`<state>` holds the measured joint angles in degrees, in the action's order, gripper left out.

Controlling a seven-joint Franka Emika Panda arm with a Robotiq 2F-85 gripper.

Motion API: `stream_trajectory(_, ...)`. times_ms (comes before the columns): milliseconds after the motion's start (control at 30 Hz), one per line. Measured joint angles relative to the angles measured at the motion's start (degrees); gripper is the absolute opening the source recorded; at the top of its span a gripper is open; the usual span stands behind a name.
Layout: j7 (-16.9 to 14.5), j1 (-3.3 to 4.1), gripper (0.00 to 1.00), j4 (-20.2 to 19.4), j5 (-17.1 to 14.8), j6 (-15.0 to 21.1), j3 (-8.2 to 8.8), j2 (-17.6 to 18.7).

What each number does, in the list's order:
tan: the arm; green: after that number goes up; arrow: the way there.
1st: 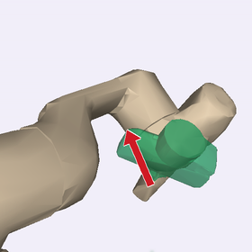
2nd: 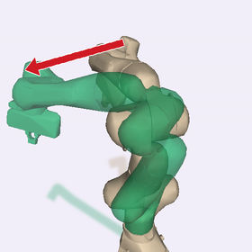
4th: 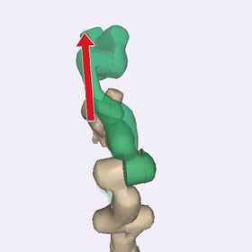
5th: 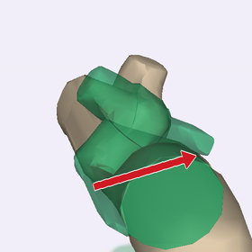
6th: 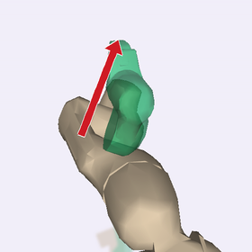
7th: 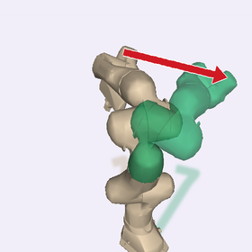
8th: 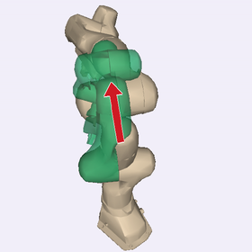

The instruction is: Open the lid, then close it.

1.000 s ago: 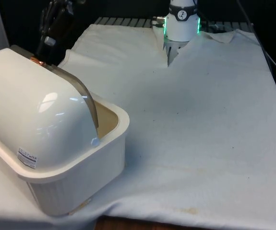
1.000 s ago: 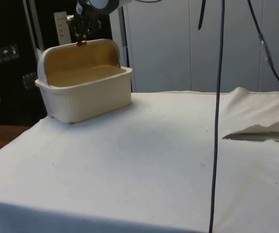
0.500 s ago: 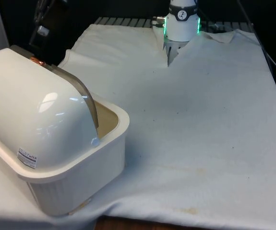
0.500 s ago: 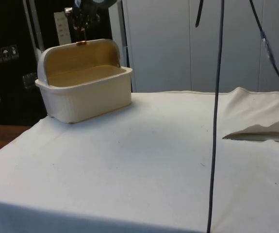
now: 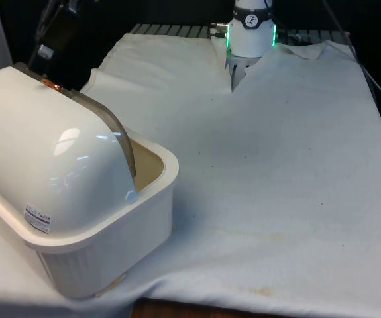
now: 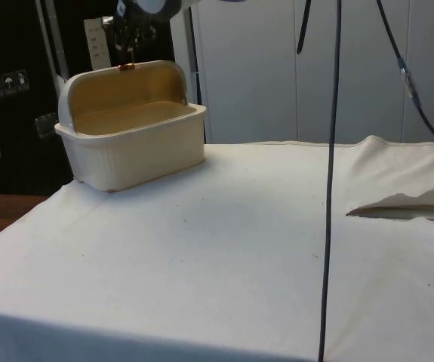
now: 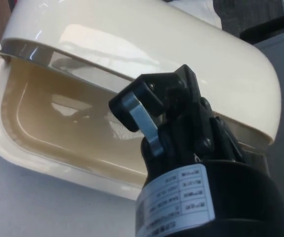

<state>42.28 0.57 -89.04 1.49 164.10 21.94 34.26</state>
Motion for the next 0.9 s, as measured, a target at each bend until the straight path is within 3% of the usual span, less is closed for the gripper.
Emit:
stream_trajectory(267,2.6,0.00,0.00,1.1,0.0,-0.1,0.34,2.2)
stream_trajectory(900,5.0,0.00,0.00,1.9,-0.1,-2.1,0.40,2.3)
